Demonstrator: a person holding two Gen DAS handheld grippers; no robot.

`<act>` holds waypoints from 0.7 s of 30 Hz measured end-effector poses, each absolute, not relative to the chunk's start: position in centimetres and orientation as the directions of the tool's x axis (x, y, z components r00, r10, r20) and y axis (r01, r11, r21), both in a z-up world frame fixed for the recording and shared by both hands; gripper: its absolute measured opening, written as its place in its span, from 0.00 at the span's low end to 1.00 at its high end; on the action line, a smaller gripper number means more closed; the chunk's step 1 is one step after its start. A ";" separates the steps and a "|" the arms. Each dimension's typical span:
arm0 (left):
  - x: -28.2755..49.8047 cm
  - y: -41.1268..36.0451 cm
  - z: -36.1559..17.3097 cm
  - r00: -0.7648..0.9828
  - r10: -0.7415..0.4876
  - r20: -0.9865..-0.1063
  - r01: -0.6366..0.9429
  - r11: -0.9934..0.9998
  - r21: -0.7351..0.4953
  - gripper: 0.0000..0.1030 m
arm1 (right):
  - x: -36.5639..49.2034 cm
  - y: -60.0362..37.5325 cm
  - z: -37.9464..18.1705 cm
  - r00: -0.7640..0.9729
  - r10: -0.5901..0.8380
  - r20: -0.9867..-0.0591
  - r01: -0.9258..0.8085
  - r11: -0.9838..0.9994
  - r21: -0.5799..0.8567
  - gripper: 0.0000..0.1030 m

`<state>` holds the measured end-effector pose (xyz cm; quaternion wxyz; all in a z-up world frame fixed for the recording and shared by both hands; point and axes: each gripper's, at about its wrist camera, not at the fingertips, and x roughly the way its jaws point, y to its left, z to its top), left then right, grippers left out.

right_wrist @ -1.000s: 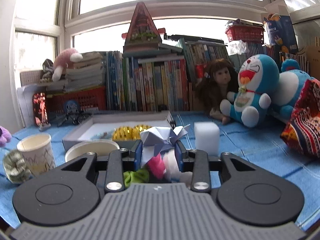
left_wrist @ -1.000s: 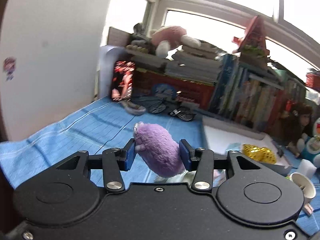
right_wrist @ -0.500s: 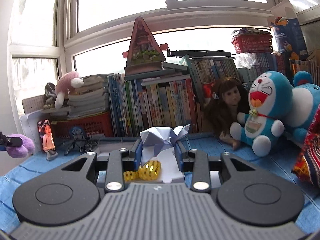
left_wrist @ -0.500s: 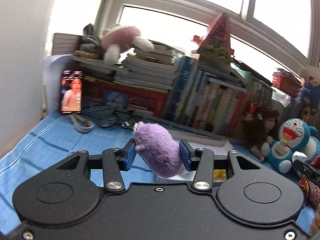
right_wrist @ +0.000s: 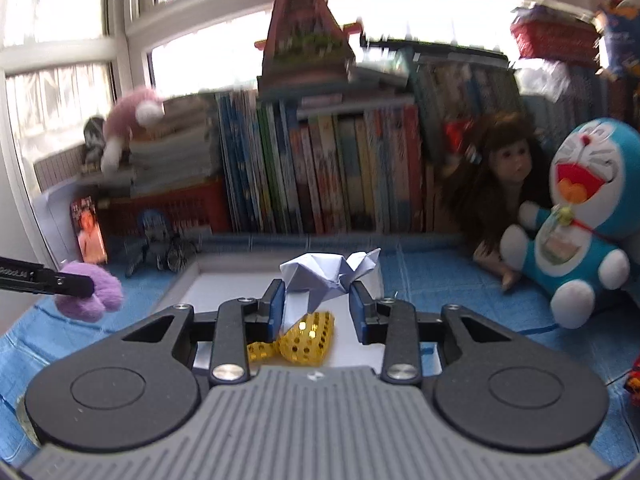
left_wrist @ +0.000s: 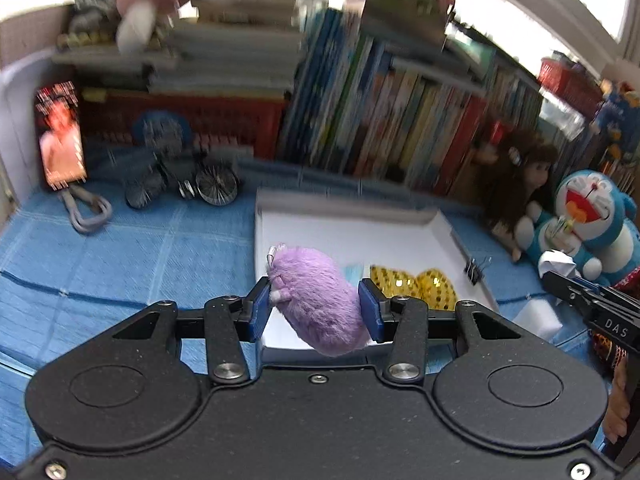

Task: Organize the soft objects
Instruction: 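Carry the purple ball and white paper with both grippers over the tray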

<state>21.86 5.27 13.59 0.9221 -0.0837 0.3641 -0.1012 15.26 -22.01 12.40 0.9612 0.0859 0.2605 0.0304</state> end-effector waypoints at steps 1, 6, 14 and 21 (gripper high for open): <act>22.8 5.0 13.1 0.696 -0.249 -0.673 0.119 0.965 -0.233 0.43 | 15.9 -22.0 12.1 0.850 0.105 -0.517 -0.012 0.983 0.181 0.38; 26.6 3.9 11.2 0.641 -0.229 -0.733 0.082 0.970 -0.230 0.43 | 19.3 -22.4 9.9 0.779 0.086 -0.621 0.036 0.983 0.181 0.38; 31.1 3.3 8.7 0.590 -0.236 -0.772 0.050 0.965 -0.257 0.43 | 22.3 -22.5 7.1 0.708 0.072 -0.702 0.070 0.983 0.172 0.38; 32.8 2.6 6.9 0.559 -0.201 -0.805 0.040 0.976 -0.215 0.43 | 23.9 -22.2 5.6 0.676 0.056 -0.735 0.077 0.986 0.146 0.38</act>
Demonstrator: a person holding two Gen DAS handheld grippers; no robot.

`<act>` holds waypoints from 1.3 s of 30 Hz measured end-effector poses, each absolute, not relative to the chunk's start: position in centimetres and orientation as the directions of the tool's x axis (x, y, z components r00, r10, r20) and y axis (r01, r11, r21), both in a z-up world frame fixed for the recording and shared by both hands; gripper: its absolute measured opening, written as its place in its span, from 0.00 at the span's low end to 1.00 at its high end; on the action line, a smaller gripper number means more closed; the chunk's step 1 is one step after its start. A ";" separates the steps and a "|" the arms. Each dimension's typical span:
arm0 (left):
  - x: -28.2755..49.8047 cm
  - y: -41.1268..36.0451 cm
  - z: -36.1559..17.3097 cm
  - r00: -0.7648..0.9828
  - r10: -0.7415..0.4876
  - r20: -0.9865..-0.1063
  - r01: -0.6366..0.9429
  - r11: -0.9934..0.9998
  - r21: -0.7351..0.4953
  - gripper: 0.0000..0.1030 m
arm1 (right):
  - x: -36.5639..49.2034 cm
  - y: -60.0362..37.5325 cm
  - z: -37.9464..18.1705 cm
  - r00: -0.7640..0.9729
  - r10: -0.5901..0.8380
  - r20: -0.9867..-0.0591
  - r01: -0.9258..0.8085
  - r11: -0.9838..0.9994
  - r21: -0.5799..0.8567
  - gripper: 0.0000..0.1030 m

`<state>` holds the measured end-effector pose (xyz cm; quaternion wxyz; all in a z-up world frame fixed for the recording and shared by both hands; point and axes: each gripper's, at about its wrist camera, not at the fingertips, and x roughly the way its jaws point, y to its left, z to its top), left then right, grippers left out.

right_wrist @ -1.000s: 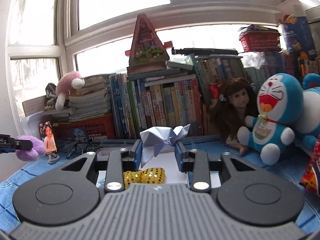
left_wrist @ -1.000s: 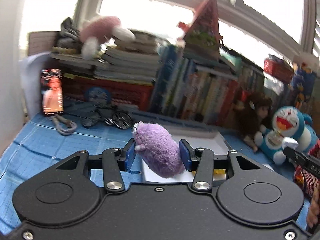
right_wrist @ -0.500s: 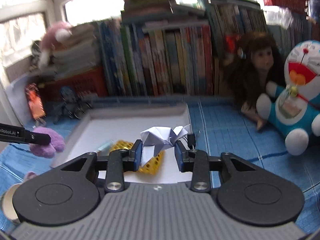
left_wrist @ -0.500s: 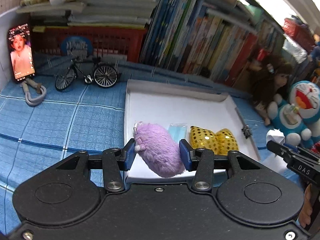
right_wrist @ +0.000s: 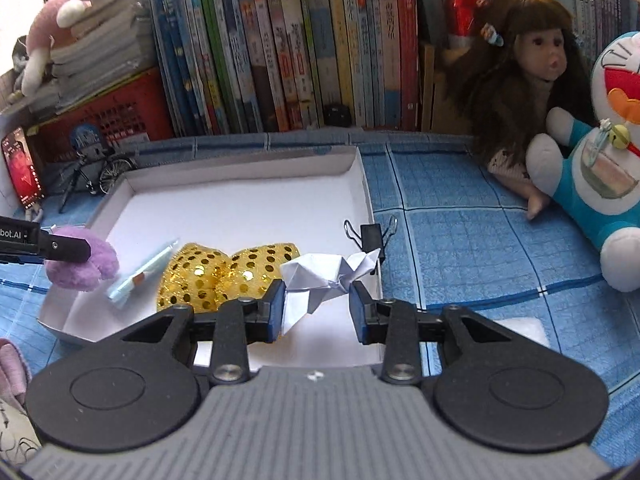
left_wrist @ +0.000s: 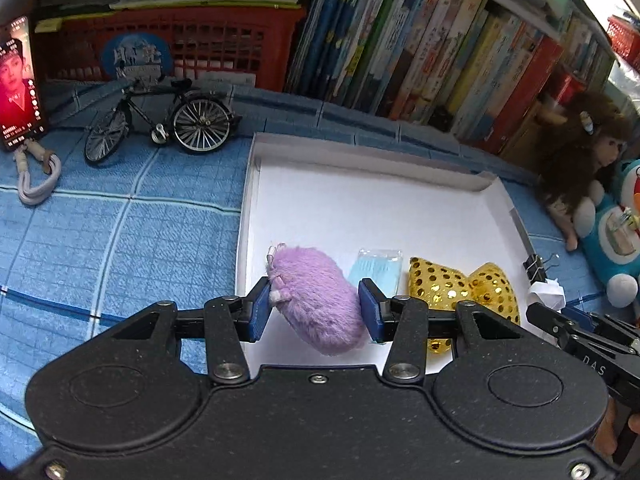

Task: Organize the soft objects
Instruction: 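Carry the purple ball and white paper with both grippers over the tray, then open both grippers to release the purple ball and paper into the tray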

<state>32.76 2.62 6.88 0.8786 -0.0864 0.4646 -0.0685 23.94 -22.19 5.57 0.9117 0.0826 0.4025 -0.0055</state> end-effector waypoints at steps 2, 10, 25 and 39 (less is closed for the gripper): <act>33.0 2.4 6.5 0.550 -0.204 -0.810 0.042 0.975 -0.217 0.43 | 24.2 -22.1 5.2 0.670 0.062 -0.740 0.074 0.986 0.149 0.38; 33.8 2.3 5.5 0.503 -0.252 -0.826 0.043 0.963 -0.267 0.43 | 24.9 -21.9 4.3 0.662 0.112 -0.741 0.062 0.977 0.203 0.39; 33.0 1.4 5.5 0.506 -0.264 -0.821 0.067 0.961 -0.267 0.67 | 25.1 -22.2 3.1 0.653 0.185 -0.734 0.068 0.952 0.300 0.60; 29.9 1.6 8.9 0.579 -0.255 -0.774 0.099 0.965 -0.244 0.78 | 22.6 -22.3 6.1 0.710 0.186 -0.679 0.049 0.949 0.311 0.79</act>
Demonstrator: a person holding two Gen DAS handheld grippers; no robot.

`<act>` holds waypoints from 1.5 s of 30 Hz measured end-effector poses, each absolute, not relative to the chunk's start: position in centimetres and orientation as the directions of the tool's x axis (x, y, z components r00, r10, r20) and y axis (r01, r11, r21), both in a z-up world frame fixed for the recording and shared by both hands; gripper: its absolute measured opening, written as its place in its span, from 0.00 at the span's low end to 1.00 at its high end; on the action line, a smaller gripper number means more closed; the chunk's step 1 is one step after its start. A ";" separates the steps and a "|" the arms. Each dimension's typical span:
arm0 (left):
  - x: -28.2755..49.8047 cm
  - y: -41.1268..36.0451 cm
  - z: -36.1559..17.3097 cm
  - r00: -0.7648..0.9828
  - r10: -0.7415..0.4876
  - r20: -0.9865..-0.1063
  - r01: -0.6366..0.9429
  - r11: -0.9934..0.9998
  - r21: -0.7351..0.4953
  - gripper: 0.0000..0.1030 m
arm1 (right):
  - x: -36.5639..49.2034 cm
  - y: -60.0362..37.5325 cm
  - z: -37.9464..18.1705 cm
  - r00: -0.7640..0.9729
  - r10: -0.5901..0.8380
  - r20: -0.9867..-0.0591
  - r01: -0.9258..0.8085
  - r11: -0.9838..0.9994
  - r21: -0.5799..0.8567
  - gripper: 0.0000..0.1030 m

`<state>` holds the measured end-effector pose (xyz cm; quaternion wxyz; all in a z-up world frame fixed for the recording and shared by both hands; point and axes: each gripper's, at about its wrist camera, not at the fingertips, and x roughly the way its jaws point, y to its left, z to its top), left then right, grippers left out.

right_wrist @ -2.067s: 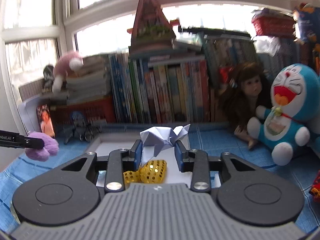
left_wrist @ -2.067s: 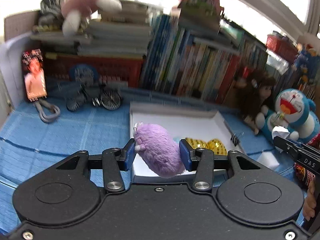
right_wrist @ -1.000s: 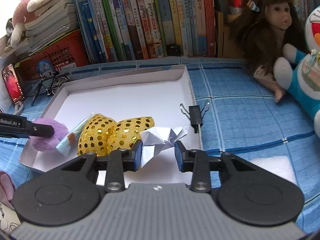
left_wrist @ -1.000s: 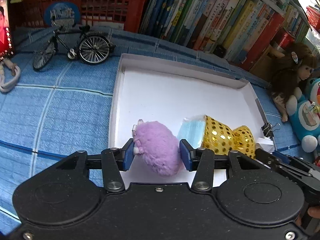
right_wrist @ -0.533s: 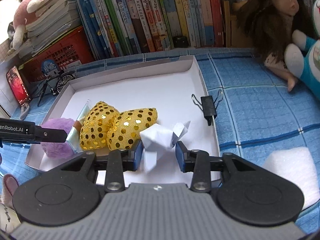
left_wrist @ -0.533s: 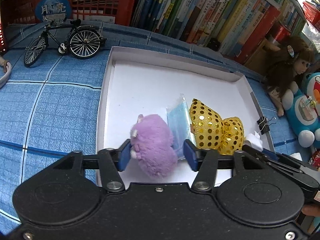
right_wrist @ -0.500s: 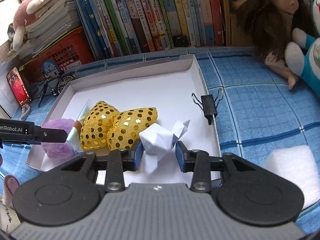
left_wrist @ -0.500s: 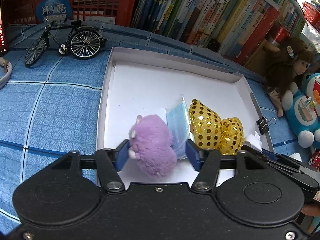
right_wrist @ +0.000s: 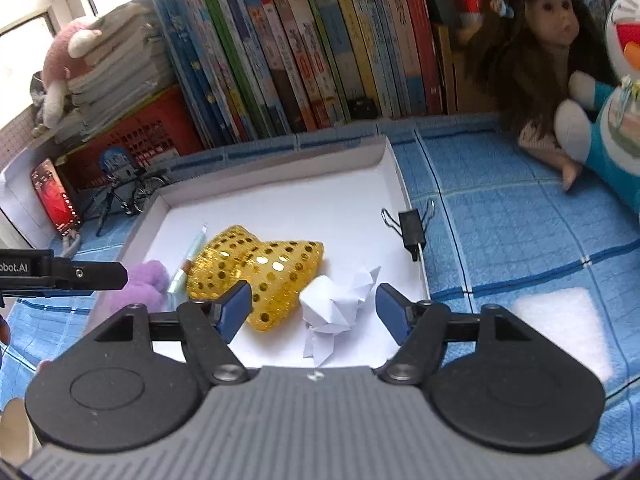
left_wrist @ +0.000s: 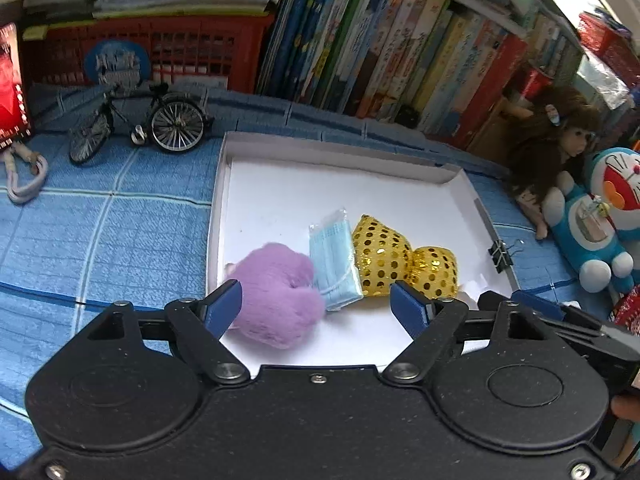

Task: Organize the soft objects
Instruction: 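Open both grippers to release the purple ball and paper into the tray, then move the left gripper to the green patterned cloth while the right approaches the small pink card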

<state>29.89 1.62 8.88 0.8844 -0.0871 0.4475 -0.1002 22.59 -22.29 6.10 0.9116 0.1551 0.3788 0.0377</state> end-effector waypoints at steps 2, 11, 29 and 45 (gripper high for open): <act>29.0 1.6 9.6 0.596 -0.261 -0.759 0.115 0.964 -0.241 0.78 | 22.0 -22.1 6.9 0.725 0.184 -0.664 0.037 0.952 0.305 0.83; 23.9 1.1 12.8 0.659 -0.289 -0.695 0.191 0.957 -0.217 0.80 | 18.1 -21.3 10.5 0.792 0.200 -0.577 -0.031 0.957 0.290 0.90; 14.0 1.3 14.9 0.718 -0.372 -0.588 0.317 0.927 -0.199 0.83 | 9.3 -20.3 14.3 0.879 0.249 -0.406 -0.137 0.949 0.285 0.99; 7.3 6.3 15.0 0.795 -0.361 -0.488 0.298 0.933 -0.203 0.88 | 3.7 -21.7 14.5 0.939 0.129 -0.320 -0.085 0.985 0.147 1.00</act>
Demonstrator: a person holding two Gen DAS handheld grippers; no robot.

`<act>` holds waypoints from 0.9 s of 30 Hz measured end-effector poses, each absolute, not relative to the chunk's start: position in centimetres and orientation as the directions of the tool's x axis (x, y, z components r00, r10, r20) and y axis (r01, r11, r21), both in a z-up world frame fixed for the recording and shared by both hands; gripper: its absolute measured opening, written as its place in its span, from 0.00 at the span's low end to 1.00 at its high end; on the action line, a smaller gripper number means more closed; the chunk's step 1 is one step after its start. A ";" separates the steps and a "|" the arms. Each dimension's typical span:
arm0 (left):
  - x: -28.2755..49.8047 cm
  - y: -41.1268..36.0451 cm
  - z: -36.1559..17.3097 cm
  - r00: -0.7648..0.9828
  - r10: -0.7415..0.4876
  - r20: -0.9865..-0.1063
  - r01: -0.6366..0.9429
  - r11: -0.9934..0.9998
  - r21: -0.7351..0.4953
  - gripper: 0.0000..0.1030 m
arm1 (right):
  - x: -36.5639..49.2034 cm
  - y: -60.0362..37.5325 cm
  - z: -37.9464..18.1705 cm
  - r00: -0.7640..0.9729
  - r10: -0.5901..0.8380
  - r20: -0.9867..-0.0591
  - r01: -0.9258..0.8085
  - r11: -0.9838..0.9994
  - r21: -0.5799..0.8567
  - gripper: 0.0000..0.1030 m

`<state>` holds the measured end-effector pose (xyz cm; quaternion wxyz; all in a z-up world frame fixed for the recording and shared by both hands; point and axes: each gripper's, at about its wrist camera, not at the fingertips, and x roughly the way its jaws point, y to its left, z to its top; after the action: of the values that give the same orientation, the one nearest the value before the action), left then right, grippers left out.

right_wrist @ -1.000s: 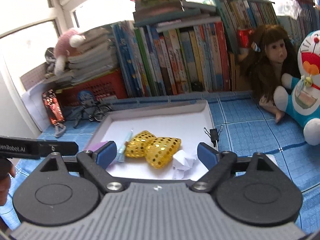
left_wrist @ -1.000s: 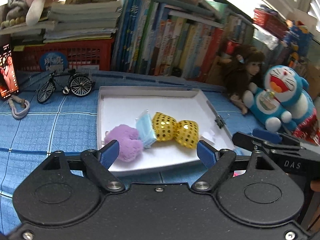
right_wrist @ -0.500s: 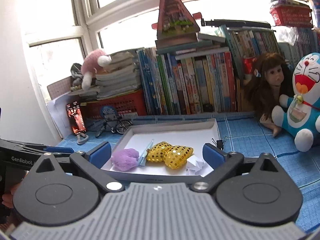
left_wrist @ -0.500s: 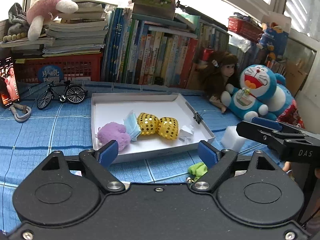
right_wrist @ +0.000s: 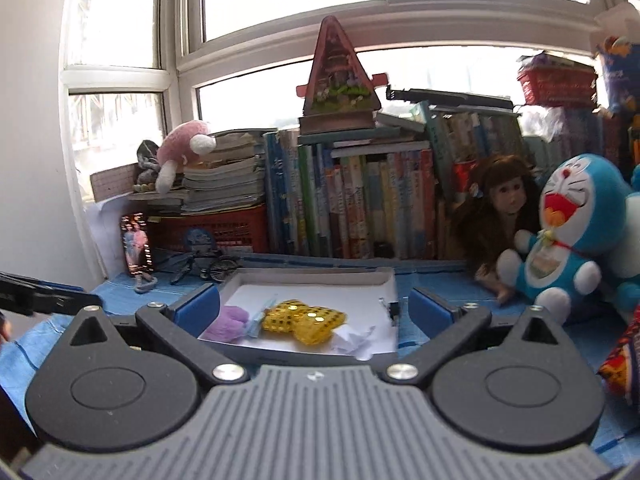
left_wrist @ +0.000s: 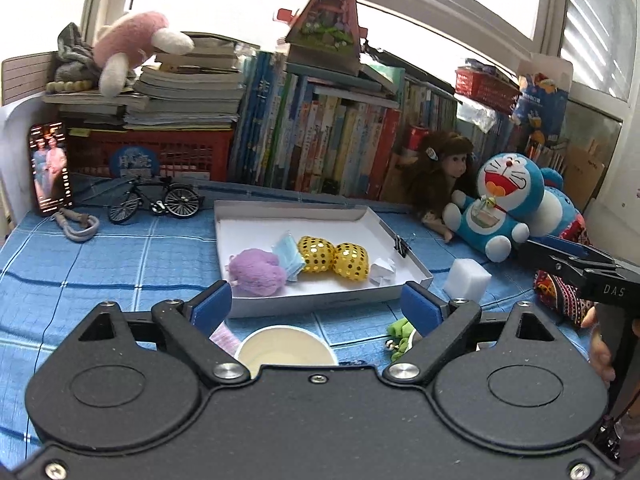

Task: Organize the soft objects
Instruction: 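Move the left gripper to the green patterned cloth while the right approaches the small pink card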

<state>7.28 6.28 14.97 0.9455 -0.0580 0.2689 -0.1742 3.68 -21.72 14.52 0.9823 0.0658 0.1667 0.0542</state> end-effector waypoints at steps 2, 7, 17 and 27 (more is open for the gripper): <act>6.7 6.8 14.4 0.800 -0.353 -0.484 0.292 0.935 -0.199 0.88 | 3.2 -21.9 14.0 0.941 0.110 -0.321 -0.070 0.989 0.133 1.00; 5.9 8.1 12.8 0.809 -0.325 -0.490 0.248 0.944 -0.218 0.88 | 2.2 -22.3 12.4 0.939 0.069 -0.337 -0.032 0.993 0.113 1.00; 4.9 10.7 10.8 0.837 -0.266 -0.479 0.190 0.961 -0.201 0.88 | 1.2 -21.5 9.5 0.928 0.017 -0.371 -0.006 1.000 0.031 1.00; 2.4 12.7 9.0 0.867 -0.184 -0.463 0.135 0.981 -0.138 0.88 | -0.1 -22.0 7.8 0.944 -0.017 -0.330 0.051 0.994 0.095 0.99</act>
<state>2.43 12.66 9.04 0.9649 -0.0504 0.2441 -0.0827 -0.10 -21.96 7.81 0.9845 0.0512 0.1668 -0.0174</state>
